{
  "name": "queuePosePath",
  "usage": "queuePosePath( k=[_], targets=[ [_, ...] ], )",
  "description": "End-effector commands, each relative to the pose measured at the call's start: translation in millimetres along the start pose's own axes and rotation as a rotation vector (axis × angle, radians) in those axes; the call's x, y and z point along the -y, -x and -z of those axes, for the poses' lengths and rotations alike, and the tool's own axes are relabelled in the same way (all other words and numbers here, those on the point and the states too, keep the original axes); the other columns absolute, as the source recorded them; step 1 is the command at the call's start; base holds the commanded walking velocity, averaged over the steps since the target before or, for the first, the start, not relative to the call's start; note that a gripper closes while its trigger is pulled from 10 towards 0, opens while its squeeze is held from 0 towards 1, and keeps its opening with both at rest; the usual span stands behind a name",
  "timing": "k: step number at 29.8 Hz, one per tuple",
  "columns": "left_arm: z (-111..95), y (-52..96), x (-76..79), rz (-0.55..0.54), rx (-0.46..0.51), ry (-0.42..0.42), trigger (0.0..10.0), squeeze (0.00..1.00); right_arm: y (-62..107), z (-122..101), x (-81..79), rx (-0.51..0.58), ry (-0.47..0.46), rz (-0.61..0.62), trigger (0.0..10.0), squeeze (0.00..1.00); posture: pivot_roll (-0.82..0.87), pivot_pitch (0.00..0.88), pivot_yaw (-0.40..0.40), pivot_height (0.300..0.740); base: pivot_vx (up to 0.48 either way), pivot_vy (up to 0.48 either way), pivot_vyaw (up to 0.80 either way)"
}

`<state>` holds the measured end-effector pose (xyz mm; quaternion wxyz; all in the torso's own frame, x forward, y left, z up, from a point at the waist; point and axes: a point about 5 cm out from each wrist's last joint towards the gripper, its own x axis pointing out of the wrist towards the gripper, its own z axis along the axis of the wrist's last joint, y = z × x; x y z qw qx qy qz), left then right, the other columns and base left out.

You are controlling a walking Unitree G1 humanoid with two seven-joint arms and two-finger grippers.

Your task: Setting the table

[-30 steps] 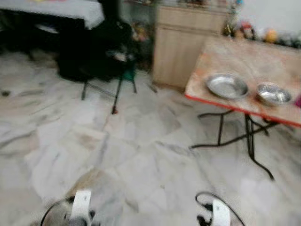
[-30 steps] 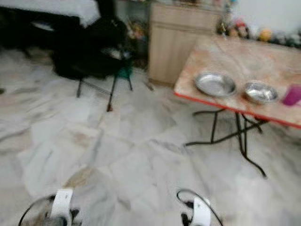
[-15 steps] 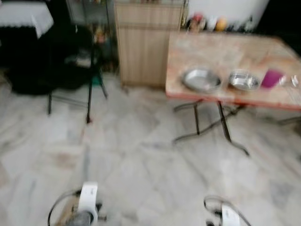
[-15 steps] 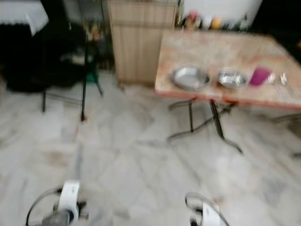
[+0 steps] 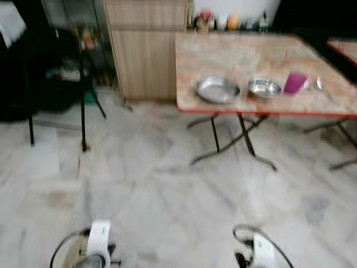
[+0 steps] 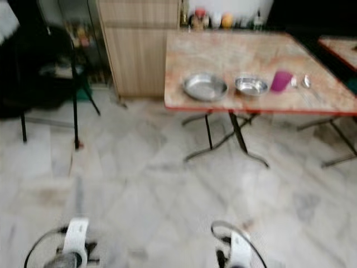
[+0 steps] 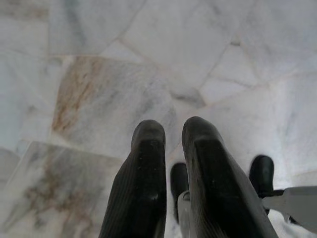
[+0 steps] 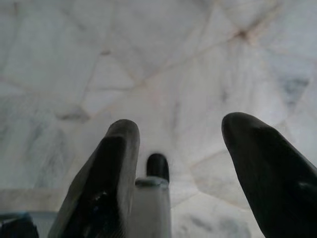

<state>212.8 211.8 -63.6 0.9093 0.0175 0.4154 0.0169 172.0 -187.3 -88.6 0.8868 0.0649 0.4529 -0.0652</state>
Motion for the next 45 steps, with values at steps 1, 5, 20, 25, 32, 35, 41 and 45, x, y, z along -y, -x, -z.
queuePosePath(
  k=[1,5,20,25,32,35,41,45],
  targets=[
    [-2,-0.7,3.2,0.012,0.003,-0.004,10.0,0.00,0.9,3,4.2,-0.008,0.001,0.019,10.0,0.00,0.06,0.000,-0.027,0.740,0.000,-0.469,0.00],
    [-1,-0.7,3.3,0.012,0.002,-0.002,10.0,0.00,0.6,3,1.7,-0.008,0.003,0.016,10.0,0.00,0.06,0.000,-0.027,0.740,0.000,-0.472,0.00],
    [-1,-0.8,3.7,0.011,0.001,0.005,10.0,0.00,1.8,4,9.5,-0.011,0.007,0.026,10.0,0.00,0.06,0.000,-0.029,0.740,0.000,-0.293,0.00],
    [-4,-0.8,2.0,0.006,0.018,0.031,10.0,0.00,2.1,4,11.4,-0.010,0.006,0.027,10.0,0.00,0.06,0.000,-0.028,0.740,0.000,0.000,0.00],
    [-3,-0.7,2.5,0.017,0.014,0.032,10.0,0.00,2.0,2,12.7,0.002,0.002,0.028,10.0,0.00,0.06,0.000,-0.031,0.740,0.000,0.000,0.00],
    [-3,-0.8,3.6,0.025,0.012,0.035,10.0,0.00,1.5,0,12.6,0.007,0.013,0.027,10.0,0.00,0.05,0.000,-0.030,0.740,0.000,0.000,0.00],
    [-3,-1.0,4.9,0.034,0.011,0.037,10.0,0.00,1.1,-3,13.0,0.014,0.011,0.030,10.0,0.00,0.05,0.000,-0.031,0.740,0.040,0.000,0.00],
    [-4,-1.2,5.5,0.038,0.014,0.036,10.0,0.00,0.7,-4,12.8,0.019,0.008,0.030,10.0,0.00,0.05,0.000,-0.031,0.740,0.251,0.000,0.00]
  ],
)
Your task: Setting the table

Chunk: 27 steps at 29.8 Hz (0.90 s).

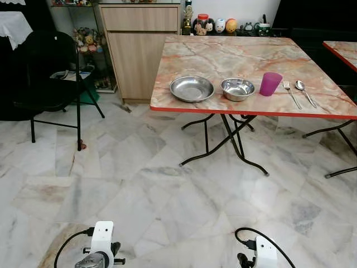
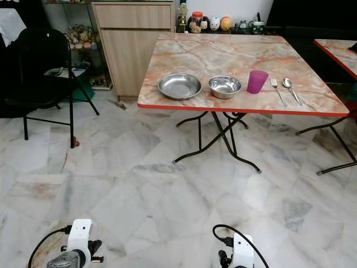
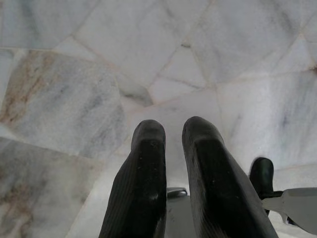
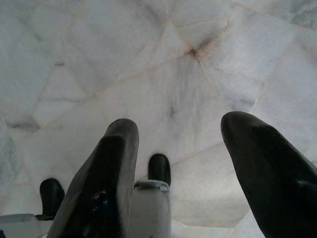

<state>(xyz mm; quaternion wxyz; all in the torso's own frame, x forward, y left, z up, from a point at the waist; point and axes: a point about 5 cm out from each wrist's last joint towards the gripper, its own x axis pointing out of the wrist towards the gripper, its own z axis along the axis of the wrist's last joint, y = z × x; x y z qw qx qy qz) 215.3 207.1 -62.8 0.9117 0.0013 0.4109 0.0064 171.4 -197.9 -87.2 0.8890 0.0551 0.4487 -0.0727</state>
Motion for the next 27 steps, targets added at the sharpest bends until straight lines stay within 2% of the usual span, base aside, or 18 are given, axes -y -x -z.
queuePosePath(
  k=[1,8,12,27],
  targets=[
    [-1.7,-0.4,0.7,0.006,0.005,0.014,10.0,0.00,-0.3,-2.5,2.3,0.008,-0.003,0.009,10.0,0.00,0.05,0.000,-0.031,0.740,0.255,0.000,0.00],
    [-2.7,-0.5,-0.2,0.005,0.005,0.011,10.0,0.00,-0.6,-3.1,1.4,0.006,-0.008,0.013,10.0,0.00,0.06,0.000,-0.031,0.740,0.259,0.000,0.00],
    [-2.9,-0.5,-0.5,0.005,0.005,0.006,10.0,0.00,-0.7,-3.8,1.0,0.010,-0.013,0.016,10.0,0.00,0.05,0.000,-0.030,0.740,0.267,0.000,-0.42],
    [-2.1,-0.6,2.0,0.016,0.003,-0.002,10.0,0.00,-1.0,-8.1,0.3,0.042,-0.014,0.016,10.0,0.00,0.05,0.000,-0.032,0.740,0.276,0.000,0.00]
  ],
)
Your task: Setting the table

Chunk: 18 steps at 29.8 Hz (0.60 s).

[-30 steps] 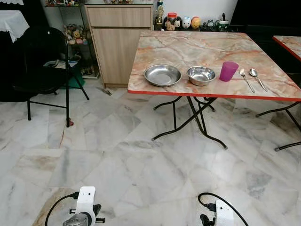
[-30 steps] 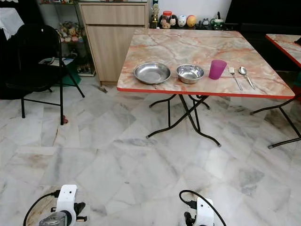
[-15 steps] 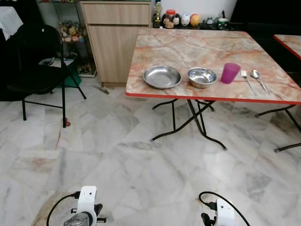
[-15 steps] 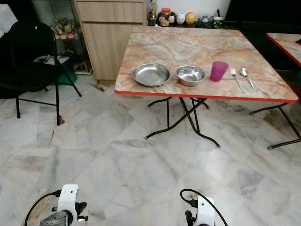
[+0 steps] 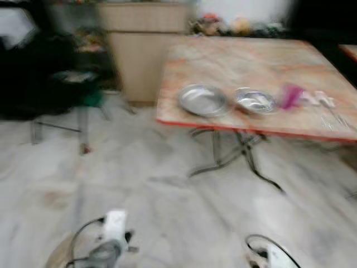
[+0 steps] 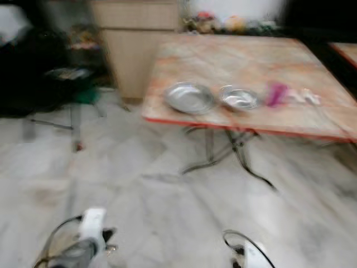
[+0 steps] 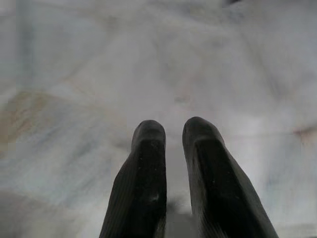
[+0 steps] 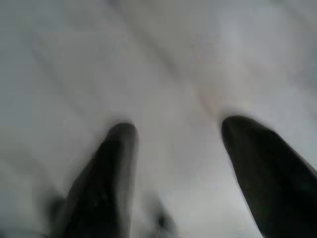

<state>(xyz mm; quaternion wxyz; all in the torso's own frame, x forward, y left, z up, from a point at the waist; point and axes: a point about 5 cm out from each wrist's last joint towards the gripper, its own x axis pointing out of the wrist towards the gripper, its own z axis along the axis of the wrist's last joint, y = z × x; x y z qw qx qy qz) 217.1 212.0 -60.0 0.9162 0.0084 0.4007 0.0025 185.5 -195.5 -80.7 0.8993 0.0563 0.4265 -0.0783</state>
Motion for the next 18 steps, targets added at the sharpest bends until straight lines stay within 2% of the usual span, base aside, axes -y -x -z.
queuePosePath(
  k=[1,14,18],
  targets=[
    [1.0,-1.5,7.0,0.014,-0.018,0.014,10.0,0.00,2.1,6.2,5.4,-0.007,-0.005,0.011,10.0,0.00,0.05,0.000,-0.034,0.740,0.277,0.000,0.00],
    [1.3,-1.5,7.8,0.016,-0.017,0.020,10.0,0.00,1.9,4.9,5.6,-0.002,-0.005,0.014,10.0,0.00,0.05,0.000,-0.037,0.740,0.276,0.000,0.00],
    [1.6,-1.5,8.3,0.016,-0.018,0.020,10.0,0.00,1.8,5.3,5.4,-0.008,-0.006,0.011,10.0,0.00,0.05,0.000,-0.037,0.740,0.277,0.000,-0.57]
  ],
)
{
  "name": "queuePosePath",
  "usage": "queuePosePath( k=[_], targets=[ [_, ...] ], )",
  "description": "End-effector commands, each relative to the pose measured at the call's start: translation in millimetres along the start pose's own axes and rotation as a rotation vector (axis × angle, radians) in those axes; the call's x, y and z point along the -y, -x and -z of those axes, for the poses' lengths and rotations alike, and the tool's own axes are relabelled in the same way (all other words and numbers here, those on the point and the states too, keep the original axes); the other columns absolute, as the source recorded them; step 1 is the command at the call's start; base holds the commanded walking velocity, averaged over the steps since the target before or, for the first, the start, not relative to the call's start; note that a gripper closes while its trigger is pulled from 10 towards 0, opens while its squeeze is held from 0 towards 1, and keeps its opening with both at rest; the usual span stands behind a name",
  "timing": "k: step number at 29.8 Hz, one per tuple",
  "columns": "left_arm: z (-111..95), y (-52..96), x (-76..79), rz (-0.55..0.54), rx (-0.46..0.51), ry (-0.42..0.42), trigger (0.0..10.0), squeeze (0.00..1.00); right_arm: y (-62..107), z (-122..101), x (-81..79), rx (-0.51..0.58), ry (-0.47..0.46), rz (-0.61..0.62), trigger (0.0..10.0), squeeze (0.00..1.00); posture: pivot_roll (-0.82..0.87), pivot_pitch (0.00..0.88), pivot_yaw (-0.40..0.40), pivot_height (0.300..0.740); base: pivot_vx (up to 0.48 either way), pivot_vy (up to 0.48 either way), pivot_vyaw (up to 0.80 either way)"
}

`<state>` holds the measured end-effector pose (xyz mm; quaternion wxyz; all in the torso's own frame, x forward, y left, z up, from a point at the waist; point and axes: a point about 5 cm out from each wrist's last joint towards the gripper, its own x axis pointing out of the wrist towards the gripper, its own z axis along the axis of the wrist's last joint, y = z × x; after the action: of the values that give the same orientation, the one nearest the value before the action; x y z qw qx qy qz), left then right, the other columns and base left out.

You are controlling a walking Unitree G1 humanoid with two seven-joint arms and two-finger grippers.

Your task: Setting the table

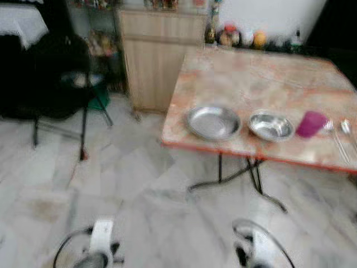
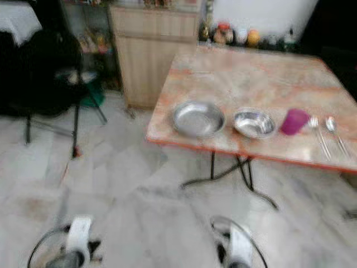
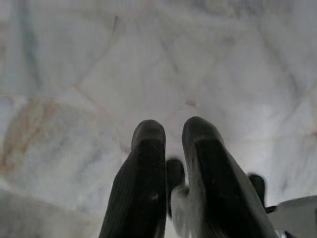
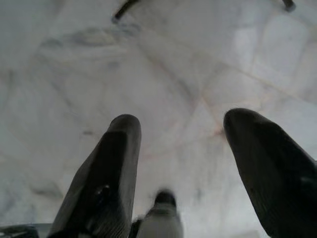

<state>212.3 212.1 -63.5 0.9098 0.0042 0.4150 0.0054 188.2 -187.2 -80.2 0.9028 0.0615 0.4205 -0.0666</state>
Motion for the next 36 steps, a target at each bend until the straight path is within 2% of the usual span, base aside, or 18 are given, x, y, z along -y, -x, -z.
queuePosePath(
  k=[1,9,11,20,25,28,31,36],
  targets=[
    [-4.3,-2.0,8.4,0.018,0.014,0.010,10.0,0.00,2.8,6.4,14.0,-0.021,-0.006,0.037,10.0,0.00,0.05,0.000,-0.037,0.740,0.281,0.000,-0.64],
    [-4.6,-2.0,7.7,0.010,0.016,0.006,10.0,0.00,2.7,5.5,13.9,-0.014,-0.009,0.038,10.0,0.00,0.05,0.000,-0.039,0.740,0.277,0.000,-0.57],
    [-4.6,-2.0,6.5,-0.006,0.011,-0.013,10.0,0.00,2.6,5.4,13.8,-0.014,-0.004,0.037,10.0,0.00,0.05,0.000,-0.039,0.740,0.000,0.000,0.00],
    [-4.9,-2.0,7.4,0.003,0.017,0.005,10.0,0.00,2.6,4.5,13.4,-0.006,-0.006,0.031,10.0,0.00,0.05,0.000,-0.039,0.740,0.000,0.000,0.00],
    [-5.2,-2.0,6.5,0.000,0.018,0.002,10.0,0.00,2.4,3.2,12.9,0.001,0.043,0.028,10.0,0.00,0.06,0.000,-0.038,0.740,0.000,0.000,0.16],
    [-5.4,-2.0,6.5,0.000,0.019,0.000,10.0,0.00,2.5,3.2,12.9,0.003,0.039,0.028,10.0,0.00,0.06,0.000,-0.038,0.740,0.000,0.000,0.80],
    [-5.3,-1.9,6.5,0.001,0.020,-0.002,10.0,0.00,2.6,3.9,12.5,0.004,0.001,0.029,10.0,0.00,0.06,0.000,-0.038,0.740,0.000,0.000,0.00],
    [-5.4,-1.9,6.4,0.001,0.021,-0.003,10.0,0.00,2.4,3.4,12.0,0.006,0.011,0.028,10.0,0.00,0.05,0.000,-0.038,0.740,0.000,-0.049,0.00]
  ],
)
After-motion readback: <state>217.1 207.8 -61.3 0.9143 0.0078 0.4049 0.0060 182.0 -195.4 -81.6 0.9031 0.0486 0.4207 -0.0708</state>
